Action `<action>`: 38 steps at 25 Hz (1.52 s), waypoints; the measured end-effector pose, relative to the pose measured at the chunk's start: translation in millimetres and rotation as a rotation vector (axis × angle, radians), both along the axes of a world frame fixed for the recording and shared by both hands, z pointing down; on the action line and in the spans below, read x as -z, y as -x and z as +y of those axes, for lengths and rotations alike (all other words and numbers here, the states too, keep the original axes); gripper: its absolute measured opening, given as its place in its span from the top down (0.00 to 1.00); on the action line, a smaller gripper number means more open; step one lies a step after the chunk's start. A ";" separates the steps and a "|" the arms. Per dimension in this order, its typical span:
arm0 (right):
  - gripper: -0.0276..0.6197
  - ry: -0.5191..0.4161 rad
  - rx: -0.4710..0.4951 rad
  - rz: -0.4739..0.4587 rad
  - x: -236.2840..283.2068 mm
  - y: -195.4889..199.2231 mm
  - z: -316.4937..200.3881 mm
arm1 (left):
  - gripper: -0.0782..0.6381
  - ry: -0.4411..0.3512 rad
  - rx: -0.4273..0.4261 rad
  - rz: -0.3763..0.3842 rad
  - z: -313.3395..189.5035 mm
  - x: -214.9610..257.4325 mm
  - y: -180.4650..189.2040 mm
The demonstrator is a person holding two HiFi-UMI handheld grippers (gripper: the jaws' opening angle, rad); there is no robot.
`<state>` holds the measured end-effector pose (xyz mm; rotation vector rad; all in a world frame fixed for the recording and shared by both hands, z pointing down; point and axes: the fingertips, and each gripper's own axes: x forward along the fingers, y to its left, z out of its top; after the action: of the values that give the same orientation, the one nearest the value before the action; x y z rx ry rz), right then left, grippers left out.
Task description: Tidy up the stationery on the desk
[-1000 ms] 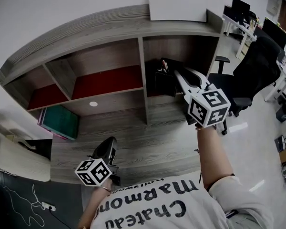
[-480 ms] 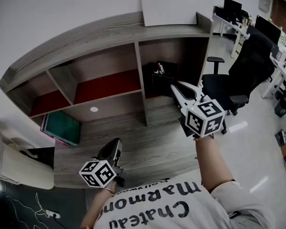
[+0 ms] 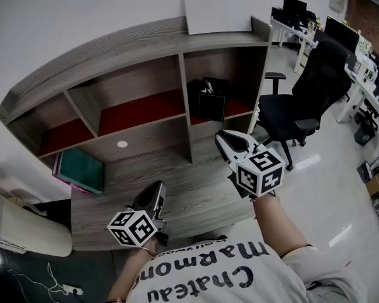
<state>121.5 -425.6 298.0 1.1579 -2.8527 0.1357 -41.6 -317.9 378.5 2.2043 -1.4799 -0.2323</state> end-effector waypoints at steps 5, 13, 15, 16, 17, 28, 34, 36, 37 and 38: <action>0.91 0.056 -0.012 0.034 -21.6 6.3 31.2 | 0.87 -0.004 -0.046 -0.003 15.1 5.3 -2.8; 0.93 0.160 -0.047 0.041 -53.4 18.0 79.7 | 0.87 0.004 -0.099 -0.070 40.6 6.5 -7.3; 0.93 0.190 -0.057 0.031 -60.8 20.9 90.0 | 0.87 0.014 -0.108 -0.078 47.1 4.4 -6.5; 0.93 0.203 -0.060 0.025 -64.1 22.2 94.9 | 0.87 0.016 -0.110 -0.077 50.0 3.7 -5.8; 0.94 0.216 -0.063 0.020 -67.4 22.9 99.7 | 0.87 0.018 -0.112 -0.076 52.9 3.1 -5.2; 0.94 0.310 -0.116 -0.017 -97.8 16.0 144.3 | 0.87 0.030 -0.136 -0.063 93.1 -8.3 -10.1; 0.94 0.310 -0.117 -0.003 -101.9 16.9 162.7 | 0.87 0.027 -0.140 -0.055 107.6 -10.0 -11.5; 0.94 0.314 -0.122 -0.009 -102.6 13.9 167.3 | 0.87 0.026 -0.149 -0.052 111.7 -10.4 -15.1; 0.94 0.315 -0.126 -0.012 -102.7 12.6 169.3 | 0.87 0.026 -0.153 -0.052 113.6 -10.7 -16.6; 0.94 0.315 -0.128 -0.013 -102.5 11.7 171.0 | 0.87 0.025 -0.157 -0.052 115.3 -10.8 -17.6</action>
<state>109.8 -254.6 400.5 1.2691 -2.6370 0.5765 -23.9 -202.6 389.3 2.3082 -1.3206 -0.1047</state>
